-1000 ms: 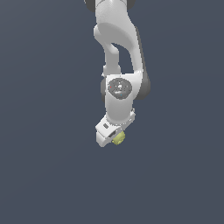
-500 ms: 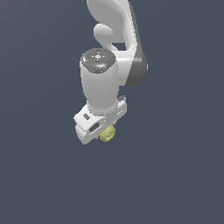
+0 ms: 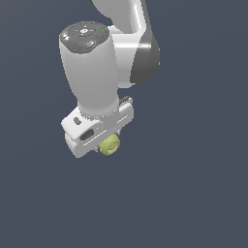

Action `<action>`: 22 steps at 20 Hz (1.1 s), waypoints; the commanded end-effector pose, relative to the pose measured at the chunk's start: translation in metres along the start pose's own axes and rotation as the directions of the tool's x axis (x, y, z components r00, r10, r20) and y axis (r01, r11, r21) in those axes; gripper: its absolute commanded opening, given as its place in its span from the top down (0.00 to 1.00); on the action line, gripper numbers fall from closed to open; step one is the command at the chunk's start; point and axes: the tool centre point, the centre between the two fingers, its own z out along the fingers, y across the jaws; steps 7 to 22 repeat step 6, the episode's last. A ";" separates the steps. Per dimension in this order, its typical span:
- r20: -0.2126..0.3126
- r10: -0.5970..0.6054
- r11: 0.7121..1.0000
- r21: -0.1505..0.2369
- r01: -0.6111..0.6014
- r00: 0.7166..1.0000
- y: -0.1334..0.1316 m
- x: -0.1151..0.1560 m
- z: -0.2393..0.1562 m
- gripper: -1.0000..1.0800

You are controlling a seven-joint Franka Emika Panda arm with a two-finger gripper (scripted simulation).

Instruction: Pick up the object and move it to a goal position.

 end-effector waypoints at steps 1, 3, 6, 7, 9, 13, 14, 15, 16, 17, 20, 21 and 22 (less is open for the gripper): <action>0.001 -0.001 1.000 0.001 0.001 1.000 0.004 0.000 -0.006 1.00; 0.001 -0.001 1.000 0.001 0.001 1.000 0.005 -0.001 -0.008 1.00; 0.001 -0.001 1.000 0.001 0.001 1.000 0.006 -0.001 -0.010 1.00; 0.001 -0.001 1.000 0.001 0.001 1.000 0.006 -0.001 -0.010 1.00; 0.001 -0.001 1.000 0.001 0.001 1.000 0.006 -0.001 -0.010 1.00; 0.001 -0.001 1.000 0.001 0.001 1.000 0.006 -0.001 -0.010 1.00; 0.001 -0.001 1.000 0.001 0.001 1.000 0.006 -0.001 -0.010 1.00; 0.001 -0.001 1.000 0.001 0.001 1.000 0.006 -0.001 -0.010 1.00; 0.001 -0.001 1.000 0.001 0.001 1.000 0.006 -0.001 -0.010 1.00; 0.001 -0.001 1.000 0.001 0.001 1.000 0.006 -0.001 -0.010 1.00; 0.001 -0.001 1.000 0.001 0.001 1.000 0.006 -0.001 -0.010 1.00; 0.001 -0.001 1.000 0.001 0.001 1.000 0.006 -0.001 -0.010 1.00; 0.001 -0.001 1.000 0.001 0.001 1.000 0.006 -0.001 -0.010 1.00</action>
